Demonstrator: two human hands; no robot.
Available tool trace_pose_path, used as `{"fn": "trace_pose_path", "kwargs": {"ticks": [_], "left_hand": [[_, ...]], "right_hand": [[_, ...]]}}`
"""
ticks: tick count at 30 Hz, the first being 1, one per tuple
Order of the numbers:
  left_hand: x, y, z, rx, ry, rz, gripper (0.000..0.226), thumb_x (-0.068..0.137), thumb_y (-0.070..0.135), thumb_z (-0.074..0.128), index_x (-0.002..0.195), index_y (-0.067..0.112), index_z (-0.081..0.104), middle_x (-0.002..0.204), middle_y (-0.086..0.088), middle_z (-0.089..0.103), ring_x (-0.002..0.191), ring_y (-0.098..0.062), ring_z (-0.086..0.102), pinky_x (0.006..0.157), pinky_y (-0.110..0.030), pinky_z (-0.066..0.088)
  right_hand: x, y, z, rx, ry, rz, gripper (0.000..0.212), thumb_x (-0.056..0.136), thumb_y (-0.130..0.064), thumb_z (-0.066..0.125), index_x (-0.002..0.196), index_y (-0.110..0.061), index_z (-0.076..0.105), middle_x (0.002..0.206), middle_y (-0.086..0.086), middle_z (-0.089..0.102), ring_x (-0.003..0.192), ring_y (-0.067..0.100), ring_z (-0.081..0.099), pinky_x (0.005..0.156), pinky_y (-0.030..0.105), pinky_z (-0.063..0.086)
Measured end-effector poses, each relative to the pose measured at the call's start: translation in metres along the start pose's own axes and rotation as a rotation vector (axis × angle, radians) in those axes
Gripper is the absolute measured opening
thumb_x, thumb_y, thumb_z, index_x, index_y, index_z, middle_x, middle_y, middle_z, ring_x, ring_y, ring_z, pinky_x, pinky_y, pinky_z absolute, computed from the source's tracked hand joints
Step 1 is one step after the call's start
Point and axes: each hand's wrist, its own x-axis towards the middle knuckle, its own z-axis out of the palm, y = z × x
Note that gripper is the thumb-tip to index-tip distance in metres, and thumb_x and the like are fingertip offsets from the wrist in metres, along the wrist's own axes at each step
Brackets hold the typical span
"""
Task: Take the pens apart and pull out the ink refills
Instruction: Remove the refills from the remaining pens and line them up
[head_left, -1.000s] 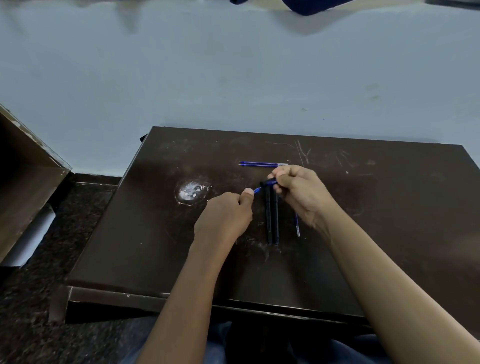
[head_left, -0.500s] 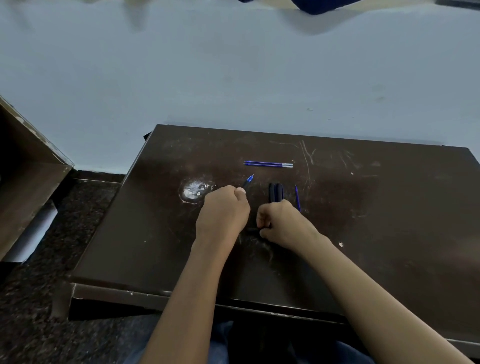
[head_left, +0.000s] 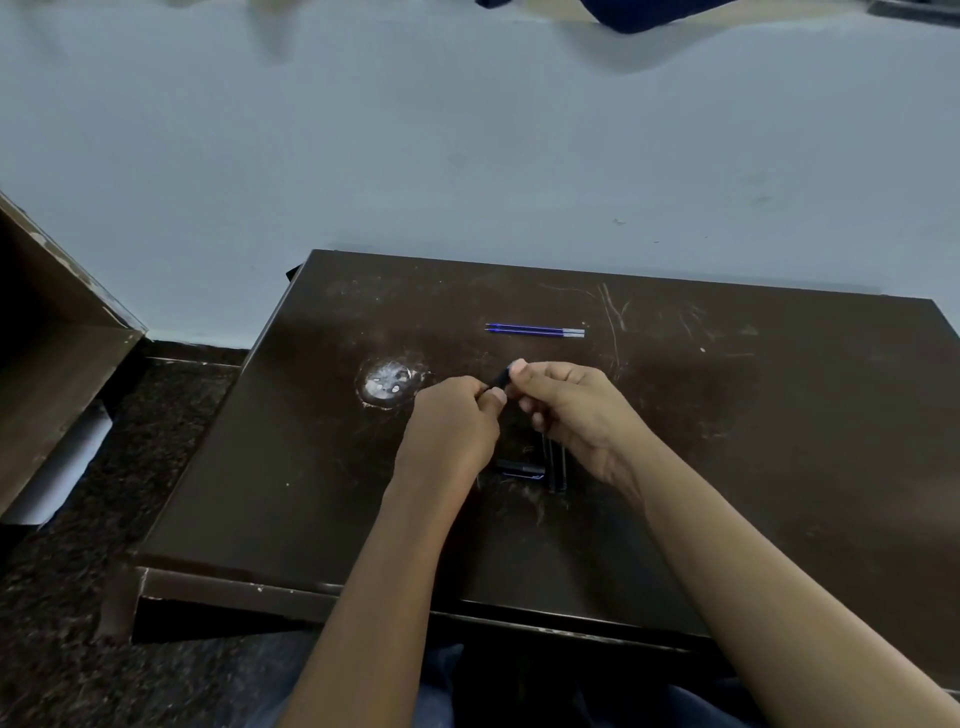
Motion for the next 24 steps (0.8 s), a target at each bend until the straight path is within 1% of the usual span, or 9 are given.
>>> {"fn": "trace_pose_path", "kwargs": {"ticks": [2, 4, 5, 8, 11, 14, 17, 19, 24], "left_hand": [[-0.001, 0.002, 0.000, 0.019, -0.072, 0.003, 0.029, 0.099, 0.027, 0.043, 0.109, 0.011, 0.064, 0.101, -0.008, 0.069, 0.084, -0.017, 0.061, 0.067, -0.026, 0.042], [-0.001, 0.005, 0.000, 0.020, -0.129, 0.002, 0.026, 0.098, 0.022, 0.043, 0.108, 0.011, 0.064, 0.104, -0.008, 0.068, 0.088, -0.018, 0.061, 0.068, -0.025, 0.042], [-0.001, 0.005, 0.001, 0.014, -0.138, 0.003, 0.025, 0.097, 0.020, 0.044, 0.105, 0.011, 0.065, 0.103, -0.008, 0.068, 0.087, -0.018, 0.061, 0.068, -0.024, 0.042], [-0.002, 0.008, 0.002, -0.051, -0.103, 0.007, 0.031, 0.099, 0.024, 0.040, 0.087, 0.015, 0.066, 0.085, -0.002, 0.065, 0.069, -0.008, 0.054, 0.059, -0.022, 0.039], [-0.001, 0.010, 0.002, -0.136, -0.068, -0.005, 0.038, 0.097, 0.029, 0.041, 0.070, 0.018, 0.066, 0.075, -0.001, 0.059, 0.063, -0.011, 0.050, 0.057, -0.027, 0.034], [-0.001, 0.011, 0.001, -0.260, -0.091, -0.020, 0.042, 0.096, 0.030, 0.042, 0.060, 0.021, 0.060, 0.060, 0.003, 0.052, 0.053, -0.011, 0.043, 0.053, -0.027, 0.031], [-0.003, 0.013, -0.003, -0.428, -0.170, -0.073, 0.040, 0.099, 0.029, 0.041, 0.064, 0.017, 0.056, 0.051, 0.006, 0.044, 0.039, -0.004, 0.033, 0.039, -0.018, 0.026], [-0.005, 0.017, -0.007, -0.547, -0.245, -0.116, 0.037, 0.100, 0.027, 0.039, 0.068, 0.016, 0.053, 0.047, 0.008, 0.040, 0.034, -0.001, 0.027, 0.032, -0.013, 0.020], [-0.006, 0.018, -0.012, -0.833, -0.407, -0.215, 0.037, 0.100, 0.030, 0.041, 0.068, 0.017, 0.053, 0.044, 0.011, 0.037, 0.034, 0.001, 0.024, 0.030, -0.011, 0.016]], "right_hand": [[-0.001, 0.000, 0.002, 0.047, -0.004, 0.032, 0.017, 0.084, -0.026, 0.071, 0.080, -0.011, 0.067, 0.063, -0.002, 0.056, 0.055, 0.004, 0.046, 0.054, 0.017, 0.041], [0.000, 0.001, 0.003, 0.058, 0.019, 0.047, 0.019, 0.083, -0.025, 0.072, 0.069, -0.015, 0.063, 0.060, -0.001, 0.052, 0.052, 0.006, 0.044, 0.052, 0.018, 0.039], [0.001, 0.001, 0.003, 0.082, 0.027, 0.059, 0.020, 0.083, -0.024, 0.072, 0.068, -0.015, 0.062, 0.060, -0.001, 0.052, 0.052, 0.006, 0.043, 0.051, 0.017, 0.038], [0.002, -0.001, 0.001, 0.200, 0.004, 0.070, 0.018, 0.086, -0.019, 0.068, 0.070, -0.014, 0.061, 0.061, -0.001, 0.053, 0.049, 0.002, 0.046, 0.047, 0.012, 0.038], [0.001, -0.004, 0.001, 0.284, -0.032, 0.045, 0.014, 0.088, -0.015, 0.065, 0.074, -0.012, 0.061, 0.057, -0.005, 0.056, 0.047, 0.001, 0.048, 0.048, 0.011, 0.036], [-0.001, -0.007, 0.000, 0.348, -0.073, 0.001, 0.010, 0.089, -0.009, 0.061, 0.079, -0.010, 0.063, 0.063, -0.002, 0.058, 0.051, 0.004, 0.049, 0.051, 0.014, 0.035], [-0.003, -0.009, -0.001, 0.386, -0.139, -0.044, 0.009, 0.090, -0.010, 0.059, 0.082, -0.009, 0.063, 0.066, 0.002, 0.062, 0.050, 0.007, 0.052, 0.054, 0.018, 0.035], [-0.004, -0.010, -0.002, 0.402, -0.165, -0.065, 0.008, 0.090, -0.009, 0.058, 0.084, -0.009, 0.063, 0.067, 0.002, 0.065, 0.050, 0.008, 0.053, 0.055, 0.019, 0.035], [-0.006, -0.016, -0.006, 0.427, -0.195, -0.107, 0.006, 0.086, -0.008, 0.058, 0.085, -0.007, 0.064, 0.068, 0.002, 0.066, 0.049, 0.009, 0.057, 0.058, 0.020, 0.041]]}}
